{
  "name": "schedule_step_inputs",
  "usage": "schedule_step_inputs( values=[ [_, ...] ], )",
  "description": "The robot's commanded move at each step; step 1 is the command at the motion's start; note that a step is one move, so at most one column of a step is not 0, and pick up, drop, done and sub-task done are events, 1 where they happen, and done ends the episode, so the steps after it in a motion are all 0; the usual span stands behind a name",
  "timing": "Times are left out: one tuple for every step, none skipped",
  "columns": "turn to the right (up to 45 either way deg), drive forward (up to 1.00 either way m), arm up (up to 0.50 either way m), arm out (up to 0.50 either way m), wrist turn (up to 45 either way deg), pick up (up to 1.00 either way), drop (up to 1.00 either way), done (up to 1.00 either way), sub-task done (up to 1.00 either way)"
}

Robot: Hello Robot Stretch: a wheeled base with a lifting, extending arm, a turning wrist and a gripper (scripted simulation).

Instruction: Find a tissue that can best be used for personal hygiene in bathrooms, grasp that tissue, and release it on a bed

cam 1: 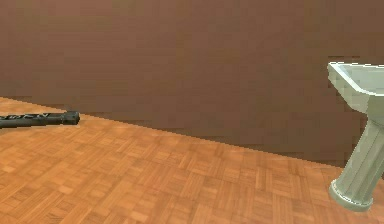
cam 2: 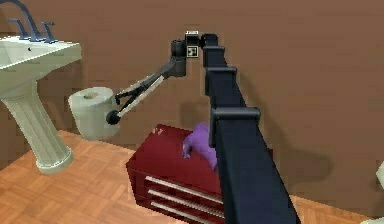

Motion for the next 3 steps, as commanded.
schedule_step_inputs(
  values=[
    [0.0,0.0,0.0,0.0,-21.0,0.0,0.0,0.0,0.0],
    [0.0,0.0,0.0,-0.44,0.0,0.0,0.0,0.0,0.0],
    [-45.0,0.0,0.0,0.0,0.0,0.0,0.0,0.0,0.0]
  ],
)
